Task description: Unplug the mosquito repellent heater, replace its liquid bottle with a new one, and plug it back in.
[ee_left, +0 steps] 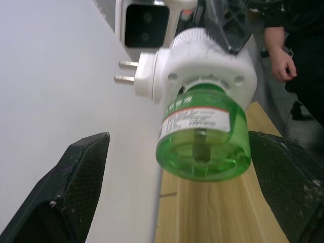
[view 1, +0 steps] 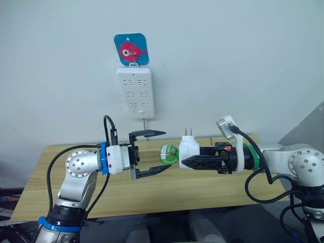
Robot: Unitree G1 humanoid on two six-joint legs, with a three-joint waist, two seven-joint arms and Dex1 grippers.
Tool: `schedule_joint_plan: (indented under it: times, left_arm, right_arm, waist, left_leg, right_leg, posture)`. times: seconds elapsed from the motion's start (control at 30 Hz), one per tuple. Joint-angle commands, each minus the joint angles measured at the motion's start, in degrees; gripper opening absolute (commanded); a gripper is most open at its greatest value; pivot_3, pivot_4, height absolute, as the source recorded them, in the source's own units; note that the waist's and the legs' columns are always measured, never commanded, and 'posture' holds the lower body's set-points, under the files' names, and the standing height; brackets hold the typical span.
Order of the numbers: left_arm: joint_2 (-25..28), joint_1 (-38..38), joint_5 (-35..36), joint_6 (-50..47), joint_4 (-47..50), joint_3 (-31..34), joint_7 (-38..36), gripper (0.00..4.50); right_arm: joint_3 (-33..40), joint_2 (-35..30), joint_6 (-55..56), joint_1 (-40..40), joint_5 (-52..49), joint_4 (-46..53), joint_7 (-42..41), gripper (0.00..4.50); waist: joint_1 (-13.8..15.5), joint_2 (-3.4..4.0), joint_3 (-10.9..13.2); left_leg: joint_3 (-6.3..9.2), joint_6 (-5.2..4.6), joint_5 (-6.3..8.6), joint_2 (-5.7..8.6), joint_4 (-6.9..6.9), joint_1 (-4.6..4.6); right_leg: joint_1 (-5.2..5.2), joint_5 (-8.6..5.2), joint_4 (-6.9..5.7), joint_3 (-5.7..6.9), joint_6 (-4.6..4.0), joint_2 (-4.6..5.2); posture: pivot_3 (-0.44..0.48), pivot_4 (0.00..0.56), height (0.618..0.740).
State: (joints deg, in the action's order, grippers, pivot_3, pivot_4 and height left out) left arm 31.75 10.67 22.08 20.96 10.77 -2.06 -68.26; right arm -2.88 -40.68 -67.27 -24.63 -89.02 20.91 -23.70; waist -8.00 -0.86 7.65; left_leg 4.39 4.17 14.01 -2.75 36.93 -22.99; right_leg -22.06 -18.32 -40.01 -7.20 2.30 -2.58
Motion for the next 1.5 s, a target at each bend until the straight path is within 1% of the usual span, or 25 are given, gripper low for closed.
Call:
schedule_joint_plan:
  times: [0.03,0.13,0.23,0.3,0.4,0.43,0.57,0.6,0.7,0.8,0.87,0.9,0.97,1.07,1.13,1.2,1.27,1.3,1.33,1.43,1.5]
  left_arm:
    - [0.1,0.3,0.2,1.5,0.4,-1.0,-0.5,4.50]
    - [0.1,0.5,0.3,1.4,0.1,-1.7,-0.5,4.50]
    - [0.4,0.5,0.4,1.1,-0.1,-2.5,-1.0,3.89]
    - [0.7,0.3,0.6,0.4,0.0,-2.9,-1.3,3.35]
    - [0.5,0.9,0.9,-0.5,0.3,-3.0,-0.7,2.36]
    - [0.5,1.1,1.0,-0.8,0.4,-3.0,-0.6,2.24]
    - [1.0,1.7,1.7,-2.0,0.6,-2.8,-0.8,2.24]
    - [1.7,1.9,2.1,-3.4,1.0,-2.7,-1.1,2.24]
    - [4.9,2.5,4.5,-12.0,3.4,-2.8,-1.4,2.24]
    - [12.5,6.9,13.7,-36.5,6.7,-2.7,1.5,2.24]
    - [17.4,10.2,20.5,-49.0,7.4,-2.4,0.0,2.24]
    - [18.7,11.4,22.7,-53.0,7.5,-2.2,-0.1,2.24]
    - [19.6,13.0,26.2,-59.5,7.3,-1.5,1.8,2.24]
    - [21.0,13.0,29.5,-65.9,7.9,-0.6,2.0,2.24]
    - [21.1,12.5,30.1,-68.1,8.1,0.0,2.2,2.24]
    - [20.5,11.8,29.6,-68.0,8.2,0.5,2.3,2.24]
    - [20.9,10.7,28.5,-66.9,8.6,0.6,0.8,2.24]
    - [21.3,9.2,27.0,-64.9,8.6,0.7,-0.3,2.24]
    - [21.4,8.0,25.8,-63.4,8.6,0.9,-0.9,2.24]
    - [20.0,4.6,21.7,-57.5,8.0,2.0,-0.4,2.24]
    - [17.7,3.0,19.7,-54.0,7.8,2.7,1.4,2.24]
  right_arm:
    - [1.6,0.1,0.1,-0.8,-1.4,0.7,-0.6,3.06]
    - [1.6,0.2,0.2,-0.9,-1.4,0.7,-0.6,3.06]
    - [1.6,0.3,0.1,-0.8,-1.4,0.8,-0.5,3.06]
    - [1.6,0.3,0.1,-0.8,-1.5,0.9,-0.4,3.06]
    - [1.6,0.3,0.2,-0.7,-1.6,1.0,-0.3,3.06]
    - [1.7,0.3,0.2,-0.7,-1.6,1.0,-0.2,3.06]
    - [1.7,0.3,0.1,-0.8,-1.7,1.0,-0.1,3.06]
    - [1.7,0.4,0.1,-0.8,-1.6,1.0,-0.1,3.06]
    - [1.9,0.3,0.0,-0.8,-1.6,1.1,-0.2,3.06]
    - [2.0,-0.1,-0.4,-0.9,-1.1,1.1,-1.0,3.06]
    - [1.9,-0.6,-0.7,-0.9,-0.4,1.6,-1.9,3.06]
    - [1.8,-0.8,-0.8,-0.9,-0.2,1.8,-2.3,3.06]
    - [1.8,-1.3,-0.9,-0.9,0.2,2.1,-3.0,3.06]
    - [1.6,-1.9,-0.8,-0.6,1.2,2.9,-4.1,3.06]
    - [1.6,-2.0,-0.7,-0.4,1.9,3.3,-4.5,3.06]
    - [1.7,-1.9,-0.6,-0.1,2.5,3.5,-4.5,3.06]
    - [1.8,-2.2,-0.5,0.2,3.3,3.6,-4.5,3.06]
    - [1.8,-3.0,-0.5,0.5,5.3,3.0,-4.4,3.06]
    - [1.7,-3.9,-0.5,0.8,7.6,2.5,-4.5,3.06]
    - [-0.3,-5.9,1.2,1.8,18.6,-0.9,-2.9,3.06]
    - [-3.9,-7.4,3.9,2.2,28.5,-4.0,-2.5,3.06]
  waist:
    - [0.0,0.00,0.0]
    - [-0.1,0.00,0.0]
    - [-0.1,0.00,0.0]
    - [-0.1,0.00,0.0]
    - [-0.1,0.00,0.0]
    - [-0.1,0.00,0.0]
    - [-0.1,0.00,0.0]
    - [-0.2,0.00,0.0]
    - [-0.2,0.00,0.0]
    - [-0.3,-0.01,0.0]
    - [-0.3,-0.03,0.0]
    - [-0.4,-0.02,0.0]
    - [-0.4,0.01,0.0]
    - [-0.4,0.00,0.0]
    - [-0.4,0.00,0.0]
    - [-0.3,0.00,0.0]
    - [-0.3,0.00,0.0]
    - [-0.3,0.01,0.1]
    - [-0.3,0.01,0.1]
    - [0.0,0.00,0.1]
    - [0.1,0.00,0.1]
  left_leg:
    - [0.00,0.00,0.00,0.00,0.01,0.00]
    - [0.00,0.00,0.00,0.00,0.01,0.00]
    - [0.00,0.00,0.00,0.00,0.01,0.00]
    - [0.01,0.00,0.00,0.00,0.00,0.00]
    - [0.01,0.00,0.00,0.00,0.00,0.00]
    - [0.01,0.00,0.00,0.00,0.01,0.00]
    - [0.01,0.00,0.00,0.00,0.01,0.00]
    - [0.01,0.00,0.00,0.00,0.01,0.00]
    - [0.02,0.00,0.00,0.00,0.00,0.00]
    - [0.08,0.00,0.00,0.00,0.01,-0.01]
    - [0.09,0.00,0.00,0.00,0.01,-0.01]
    - [0.11,0.00,0.00,0.00,0.01,-0.01]
    - [0.09,0.00,0.00,0.00,-0.02,0.02]
    - [0.10,-0.01,0.00,-0.01,-0.04,0.02]
    - [0.10,0.00,0.00,-0.01,-0.06,0.00]
    - [0.10,0.00,0.00,-0.01,-0.08,-0.01]
    - [0.10,0.00,0.00,-0.01,-0.08,-0.01]
    - [0.09,0.00,0.00,-0.01,-0.08,0.00]
    - [0.08,0.00,0.00,-0.01,-0.08,0.00]
    - [0.06,0.00,0.00,-0.01,-0.06,0.01]
    - [0.05,0.00,0.00,-0.01,-0.05,0.01]
  right_leg:
    - [0.00,0.00,0.00,0.00,0.00,0.00]
    - [0.01,0.00,0.00,0.00,0.01,0.00]
    - [0.01,0.00,0.00,0.01,0.01,0.00]
    - [0.01,0.00,0.00,0.01,0.01,0.00]
    - [0.01,0.00,0.00,0.02,0.01,0.00]
    - [0.01,0.00,0.00,0.01,0.01,0.00]
    - [0.01,0.00,0.00,0.02,0.01,0.00]
    - [0.01,0.00,0.00,0.02,0.01,0.00]
    - [0.01,0.00,-0.01,0.02,0.01,0.00]
    - [0.01,0.00,-0.04,0.07,0.02,-0.01]
    - [0.01,-0.01,-0.06,0.09,0.02,-0.01]
    - [0.01,-0.01,-0.05,0.12,0.02,-0.01]
    - [0.01,-0.01,-0.04,0.11,0.03,-0.02]
    - [-0.01,-0.02,-0.03,0.13,0.01,-0.02]
    - [-0.03,-0.03,-0.03,0.13,0.00,-0.02]
    - [-0.05,-0.03,-0.03,0.13,-0.01,-0.02]
    - [-0.05,-0.03,-0.02,0.13,-0.01,-0.02]
    - [-0.05,-0.03,-0.02,0.11,-0.01,-0.02]
    - [-0.05,-0.03,-0.02,0.10,-0.02,-0.02]
    - [-0.05,-0.03,-0.01,0.09,-0.02,-0.01]
    - [-0.05,-0.03,0.00,0.07,-0.02,-0.01]
  posture:
    - [-0.128,0.089,0.740]
    - [-0.129,0.088,0.740]
    - [-0.133,0.087,0.740]
    - [-0.135,0.088,0.740]
    - [-0.135,0.088,0.740]
    - [-0.135,0.088,0.740]
    - [-0.134,0.089,0.740]
    - [-0.134,0.089,0.740]
    - [-0.134,0.091,0.740]
    - [-0.122,0.092,0.740]
    - [-0.122,0.092,0.740]
    - [-0.122,0.092,0.740]
    - [-0.120,0.092,0.740]
    - [-0.123,0.094,0.740]
    - [-0.123,0.094,0.740]
    - [-0.123,0.096,0.740]
    - [-0.121,0.097,0.740]
    - [-0.119,0.099,0.740]
    - [-0.118,0.100,0.740]
    - [-0.116,0.107,0.740]
    - [-0.113,0.115,0.740]
